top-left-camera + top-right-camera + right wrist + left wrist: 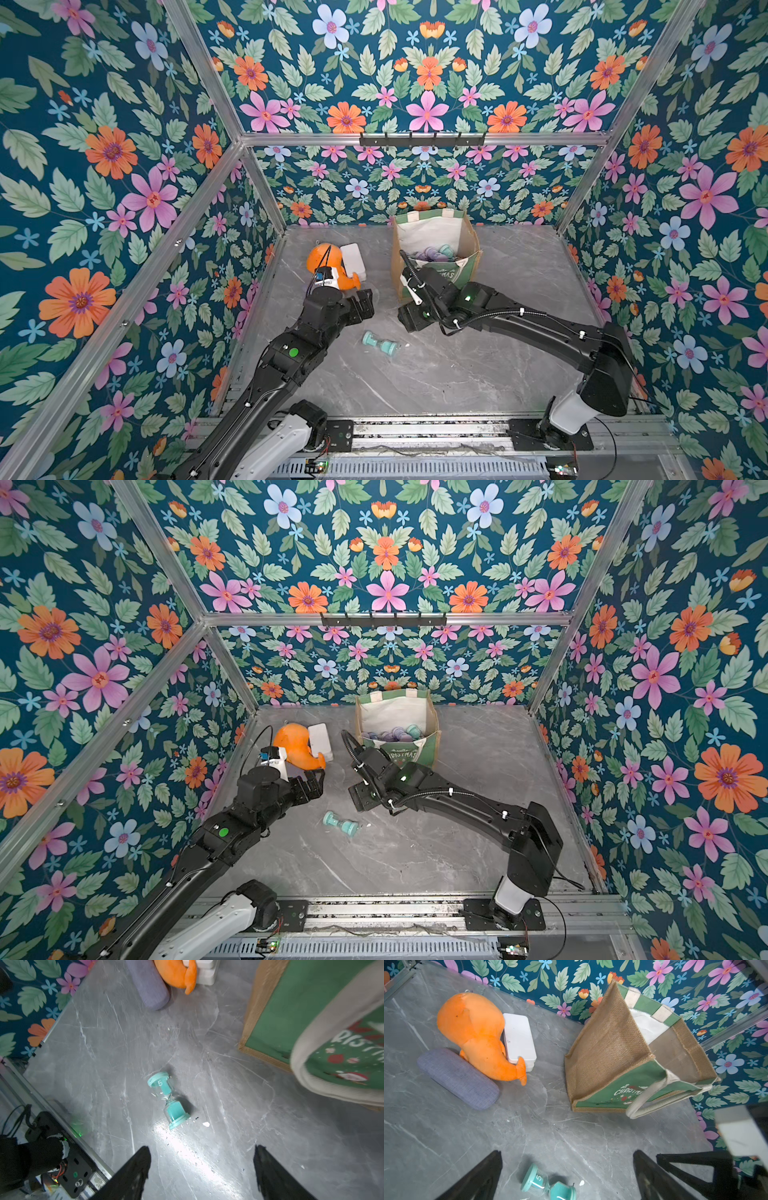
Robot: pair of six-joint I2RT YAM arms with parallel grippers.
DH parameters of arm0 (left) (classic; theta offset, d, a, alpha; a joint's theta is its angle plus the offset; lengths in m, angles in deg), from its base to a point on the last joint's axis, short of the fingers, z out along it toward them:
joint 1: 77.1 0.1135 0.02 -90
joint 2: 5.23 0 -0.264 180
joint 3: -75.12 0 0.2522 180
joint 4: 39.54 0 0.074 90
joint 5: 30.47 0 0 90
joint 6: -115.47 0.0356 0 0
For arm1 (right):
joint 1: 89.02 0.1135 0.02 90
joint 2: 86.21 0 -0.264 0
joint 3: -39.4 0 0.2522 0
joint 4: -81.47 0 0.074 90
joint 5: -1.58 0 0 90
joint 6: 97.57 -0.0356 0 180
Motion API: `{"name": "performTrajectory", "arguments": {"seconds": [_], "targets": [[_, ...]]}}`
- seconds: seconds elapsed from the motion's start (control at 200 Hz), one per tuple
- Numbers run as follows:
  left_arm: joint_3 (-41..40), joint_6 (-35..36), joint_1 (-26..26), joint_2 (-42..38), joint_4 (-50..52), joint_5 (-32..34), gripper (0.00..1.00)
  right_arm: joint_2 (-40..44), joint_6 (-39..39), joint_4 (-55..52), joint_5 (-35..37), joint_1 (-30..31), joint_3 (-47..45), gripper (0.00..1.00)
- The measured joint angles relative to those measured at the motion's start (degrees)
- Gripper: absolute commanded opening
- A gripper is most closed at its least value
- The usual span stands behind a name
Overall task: Put the hourglass into the canvas bag
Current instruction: Pick up the hourglass from the center of the board.
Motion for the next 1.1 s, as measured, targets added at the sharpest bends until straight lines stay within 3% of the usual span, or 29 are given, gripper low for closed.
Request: {"name": "performTrajectory", "arguments": {"seconds": [0.33, 0.71, 1.1], "targets": [[-3.3, -2.9, 0.0, -4.4, 3.6, 2.1, 1.00, -11.8, 0.0, 7.1, -2.5, 3.4, -2.3, 0.79], [-4.1, -4.3, 0.0, -7.0, 6.3, 3.2, 1.00, -18.1, -0.1, 10.2, -4.3, 4.5, -2.1, 0.76], [-4.4, -5.3, 0.0, -7.2, 7.0, 3.4, 1.00, -22.6, -0.2, 10.4, -4.2, 5.2, 0.1, 0.62]]}}
